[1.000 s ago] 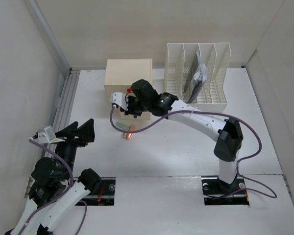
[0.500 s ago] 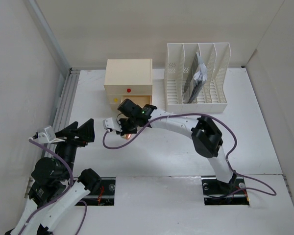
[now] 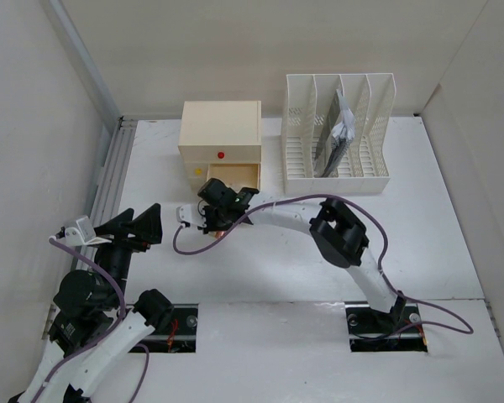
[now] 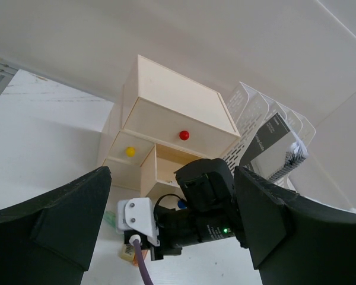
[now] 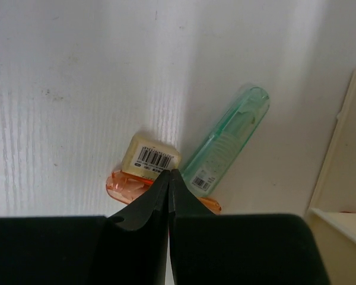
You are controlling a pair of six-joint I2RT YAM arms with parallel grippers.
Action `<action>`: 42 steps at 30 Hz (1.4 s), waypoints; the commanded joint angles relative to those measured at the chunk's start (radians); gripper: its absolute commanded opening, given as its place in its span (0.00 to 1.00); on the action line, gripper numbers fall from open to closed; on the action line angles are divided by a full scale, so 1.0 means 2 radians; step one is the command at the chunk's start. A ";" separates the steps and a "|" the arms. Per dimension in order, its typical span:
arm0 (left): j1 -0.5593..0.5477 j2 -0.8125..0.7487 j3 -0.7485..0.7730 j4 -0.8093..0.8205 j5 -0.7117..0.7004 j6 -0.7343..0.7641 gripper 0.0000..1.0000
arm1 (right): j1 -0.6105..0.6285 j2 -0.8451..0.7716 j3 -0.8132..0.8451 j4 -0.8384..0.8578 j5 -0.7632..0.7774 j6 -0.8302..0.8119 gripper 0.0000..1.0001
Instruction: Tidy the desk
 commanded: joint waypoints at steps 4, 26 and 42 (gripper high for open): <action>0.001 -0.006 -0.001 0.012 -0.004 0.000 0.82 | 0.006 0.004 0.017 0.038 0.017 0.019 0.05; 0.001 -0.006 -0.001 0.012 -0.004 0.000 0.84 | 0.029 0.002 0.002 -0.008 0.013 0.007 0.05; 0.001 -0.006 -0.001 0.012 -0.004 0.000 0.84 | 0.049 -0.051 0.013 0.005 0.041 0.028 0.31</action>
